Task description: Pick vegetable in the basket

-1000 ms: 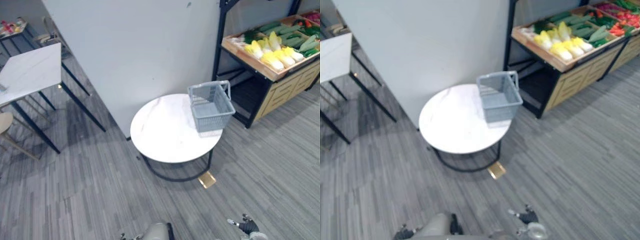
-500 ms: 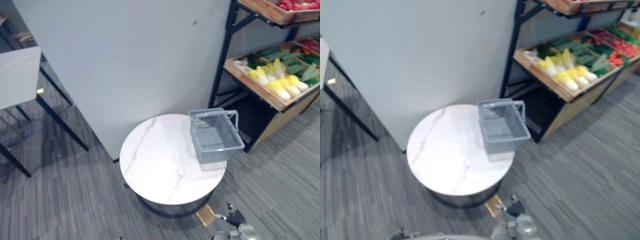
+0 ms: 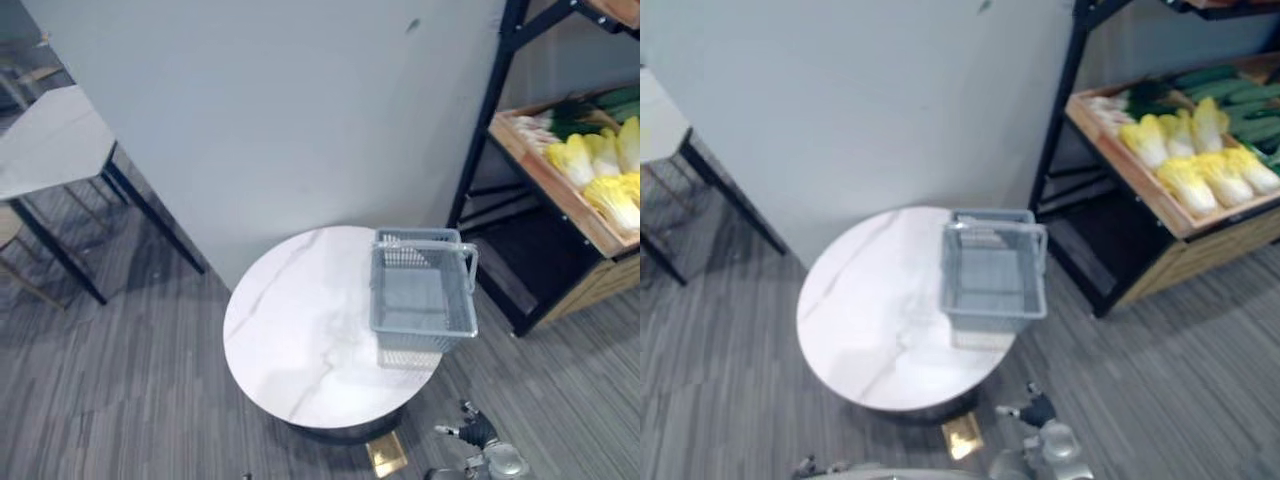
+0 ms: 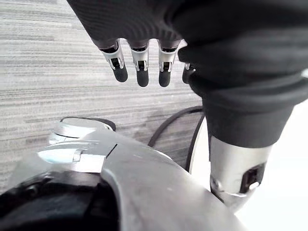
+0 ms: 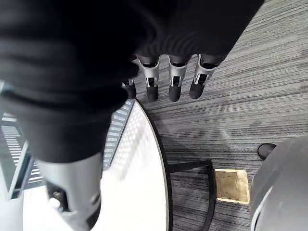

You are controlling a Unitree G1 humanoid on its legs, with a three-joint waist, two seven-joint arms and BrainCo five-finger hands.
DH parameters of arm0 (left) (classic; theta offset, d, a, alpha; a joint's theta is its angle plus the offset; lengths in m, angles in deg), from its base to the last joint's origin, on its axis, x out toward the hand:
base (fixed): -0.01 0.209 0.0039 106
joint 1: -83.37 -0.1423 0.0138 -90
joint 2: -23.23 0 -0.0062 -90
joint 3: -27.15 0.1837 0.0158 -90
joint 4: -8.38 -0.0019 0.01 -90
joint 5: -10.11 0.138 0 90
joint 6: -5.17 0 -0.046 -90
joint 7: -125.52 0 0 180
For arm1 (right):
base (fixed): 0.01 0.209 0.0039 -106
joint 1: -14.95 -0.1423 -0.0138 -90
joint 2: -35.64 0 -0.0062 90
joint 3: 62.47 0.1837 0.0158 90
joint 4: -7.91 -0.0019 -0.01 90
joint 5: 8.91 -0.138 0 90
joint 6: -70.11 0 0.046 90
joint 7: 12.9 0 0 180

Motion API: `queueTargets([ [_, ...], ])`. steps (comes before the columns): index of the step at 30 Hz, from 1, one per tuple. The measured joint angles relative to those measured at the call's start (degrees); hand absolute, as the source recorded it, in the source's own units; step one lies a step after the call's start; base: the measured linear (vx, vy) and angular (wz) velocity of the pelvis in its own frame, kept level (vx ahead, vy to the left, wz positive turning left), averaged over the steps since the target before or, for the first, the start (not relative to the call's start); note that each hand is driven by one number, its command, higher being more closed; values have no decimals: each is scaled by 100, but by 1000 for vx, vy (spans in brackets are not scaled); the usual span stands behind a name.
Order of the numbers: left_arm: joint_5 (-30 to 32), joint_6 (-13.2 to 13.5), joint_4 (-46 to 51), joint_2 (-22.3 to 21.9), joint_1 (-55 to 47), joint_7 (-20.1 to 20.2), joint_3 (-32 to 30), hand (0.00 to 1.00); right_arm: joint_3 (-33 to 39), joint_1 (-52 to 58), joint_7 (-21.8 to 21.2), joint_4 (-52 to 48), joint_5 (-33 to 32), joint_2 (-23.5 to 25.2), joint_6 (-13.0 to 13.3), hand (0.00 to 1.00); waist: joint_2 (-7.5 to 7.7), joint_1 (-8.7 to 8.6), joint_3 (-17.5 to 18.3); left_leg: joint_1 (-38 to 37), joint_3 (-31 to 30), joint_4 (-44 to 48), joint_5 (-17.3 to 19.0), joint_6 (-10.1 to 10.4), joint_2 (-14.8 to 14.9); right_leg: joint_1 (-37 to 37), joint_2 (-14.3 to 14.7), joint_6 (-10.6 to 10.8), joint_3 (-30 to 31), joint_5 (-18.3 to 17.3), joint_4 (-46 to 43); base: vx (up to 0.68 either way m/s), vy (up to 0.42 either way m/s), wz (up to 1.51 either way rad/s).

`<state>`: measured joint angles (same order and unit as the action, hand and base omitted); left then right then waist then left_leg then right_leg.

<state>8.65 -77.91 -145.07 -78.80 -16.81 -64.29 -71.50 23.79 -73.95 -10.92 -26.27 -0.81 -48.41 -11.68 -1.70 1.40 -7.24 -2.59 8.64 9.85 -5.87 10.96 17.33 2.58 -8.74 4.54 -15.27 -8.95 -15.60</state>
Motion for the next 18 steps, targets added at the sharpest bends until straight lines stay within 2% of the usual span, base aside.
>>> queueTargets([
  [3, -9, -2, 0, 17, -14, -19, 2, 0, 29, 5, 45, -128, 3, -138, -4, 0, -22, 14, 9, 14, 503, -185, -167, -108, -53, -158, 48, -81, -187, 63, 288, 66, -133, 39],
  [7, -9, -7, -27, 25, -14, 5, 36, 0, 139, 5, 82, -337, 110, -423, -16, 0, -43, 9, 23, -71, 502, -788, -226, -180, -214, -204, 90, -58, -448, 162, 481, 27, -6, 34],
  [13, 7, -12, -28, 40, -63, 27, 38, 0, 590, -419, 338, -1210, 667, -979, -46, 0, -98, 17, 52, -58, 508, -1257, -228, -181, -528, -327, -56, 150, -515, 756, 1224, -44, 121, 9],
  [15, 8, -11, -18, 55, -79, 45, 37, 0, 665, -569, 440, -1768, 1050, -1256, -46, 0, -108, 4, 58, -58, 502, -1426, -166, -202, -593, -373, -66, 241, -549, 947, 1490, -102, 113, 10],
  [18, 34, -14, -10, 46, -110, 67, 17, 0, 979, -670, 548, -2601, 1634, -1550, -54, 0, -137, -5, 74, -61, 493, -1481, 186, -242, -633, -421, -81, 320, -616, 1074, 1680, -94, 109, 11],
])
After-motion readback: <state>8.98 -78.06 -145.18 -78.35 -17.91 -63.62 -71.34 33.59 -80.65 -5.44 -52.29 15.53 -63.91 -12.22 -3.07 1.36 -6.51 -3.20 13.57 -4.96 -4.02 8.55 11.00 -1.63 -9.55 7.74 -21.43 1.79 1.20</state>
